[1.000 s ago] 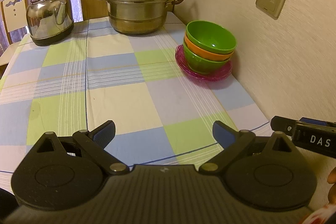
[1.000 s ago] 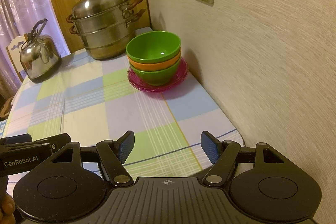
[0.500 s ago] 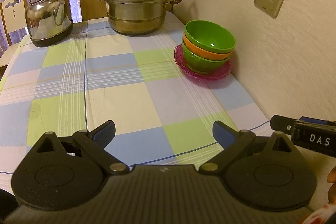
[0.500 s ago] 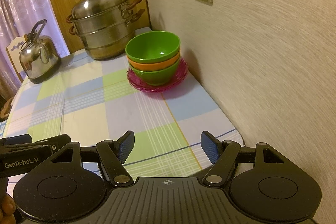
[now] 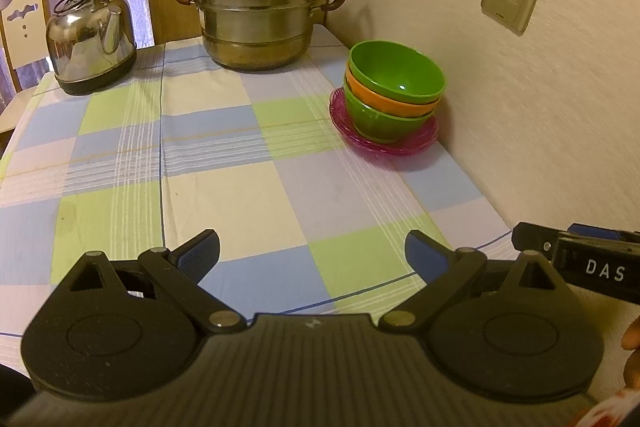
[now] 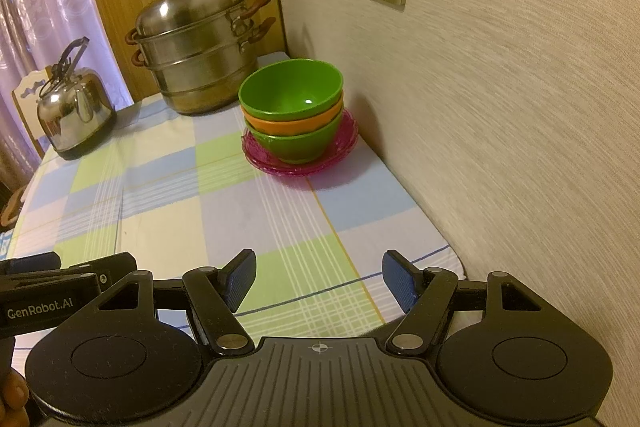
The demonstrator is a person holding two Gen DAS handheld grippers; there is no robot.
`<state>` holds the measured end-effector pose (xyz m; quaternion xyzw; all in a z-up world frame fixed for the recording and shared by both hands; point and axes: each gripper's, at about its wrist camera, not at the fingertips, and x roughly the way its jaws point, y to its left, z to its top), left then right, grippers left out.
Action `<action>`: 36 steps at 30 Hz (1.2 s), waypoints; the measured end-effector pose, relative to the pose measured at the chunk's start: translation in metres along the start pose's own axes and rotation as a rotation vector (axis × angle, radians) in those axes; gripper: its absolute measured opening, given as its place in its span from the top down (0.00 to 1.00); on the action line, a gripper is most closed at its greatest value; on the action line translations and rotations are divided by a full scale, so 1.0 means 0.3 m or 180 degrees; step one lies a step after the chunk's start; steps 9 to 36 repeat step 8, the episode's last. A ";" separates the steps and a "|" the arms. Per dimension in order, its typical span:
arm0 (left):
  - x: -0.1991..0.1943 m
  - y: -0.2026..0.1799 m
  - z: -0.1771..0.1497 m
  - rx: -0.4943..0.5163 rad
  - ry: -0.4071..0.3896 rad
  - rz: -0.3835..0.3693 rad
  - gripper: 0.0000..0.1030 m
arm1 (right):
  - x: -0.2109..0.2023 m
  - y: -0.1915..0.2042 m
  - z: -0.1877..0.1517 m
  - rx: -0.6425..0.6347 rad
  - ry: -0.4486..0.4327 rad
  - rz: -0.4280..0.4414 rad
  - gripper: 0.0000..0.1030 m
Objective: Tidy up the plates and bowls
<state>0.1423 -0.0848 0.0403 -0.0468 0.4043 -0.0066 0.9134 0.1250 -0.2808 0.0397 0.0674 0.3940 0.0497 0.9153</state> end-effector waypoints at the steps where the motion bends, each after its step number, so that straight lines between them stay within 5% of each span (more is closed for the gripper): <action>1: 0.000 0.002 0.001 -0.0009 -0.0008 0.0012 0.04 | 0.000 -0.001 0.000 0.0000 0.0002 -0.0001 0.32; 36: 0.002 0.015 0.003 -0.0092 -0.0041 -0.0095 0.04 | 0.000 -0.008 -0.001 0.0013 0.0007 -0.0007 0.32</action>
